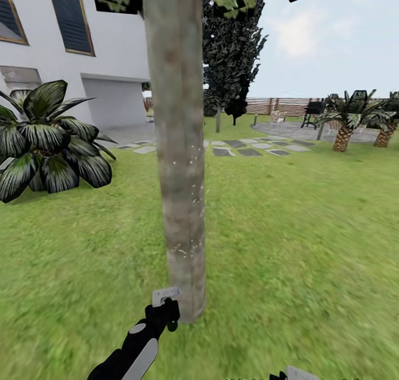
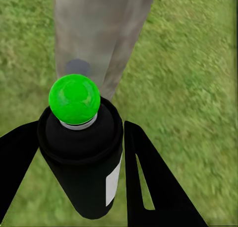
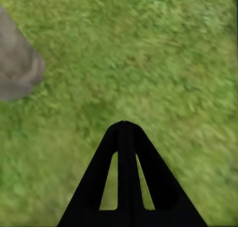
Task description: In the garden, pick up the pesticide atomizer on the floor and spray pesticide onto both trees until each tree trunk is fully covered.
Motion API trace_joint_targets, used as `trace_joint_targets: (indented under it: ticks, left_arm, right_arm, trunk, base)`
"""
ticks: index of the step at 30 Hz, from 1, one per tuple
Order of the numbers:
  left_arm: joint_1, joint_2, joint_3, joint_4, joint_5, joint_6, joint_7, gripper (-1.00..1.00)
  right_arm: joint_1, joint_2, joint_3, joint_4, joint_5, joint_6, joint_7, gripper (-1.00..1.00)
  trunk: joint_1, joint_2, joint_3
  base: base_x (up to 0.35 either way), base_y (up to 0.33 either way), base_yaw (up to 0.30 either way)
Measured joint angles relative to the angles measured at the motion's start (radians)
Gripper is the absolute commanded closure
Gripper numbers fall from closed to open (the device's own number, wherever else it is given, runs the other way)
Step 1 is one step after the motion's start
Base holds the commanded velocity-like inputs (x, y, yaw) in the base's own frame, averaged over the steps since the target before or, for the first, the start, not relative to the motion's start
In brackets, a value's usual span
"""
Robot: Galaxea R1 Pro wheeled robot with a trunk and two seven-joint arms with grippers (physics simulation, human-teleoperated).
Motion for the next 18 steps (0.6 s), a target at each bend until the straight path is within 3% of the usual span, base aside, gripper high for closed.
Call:
trace_joint_targets:
  ticks: [18]
  left_arm:
    - [0.000,-0.004,0.000,0.001,0.000,-0.001,0.000,1.00]
  right_arm:
    - [0.000,0.000,0.000,0.000,0.000,0.000,0.000,1.00]
  trunk:
    - [0.000,0.000,0.000]
  base:
    - [0.000,0.336,-0.247]
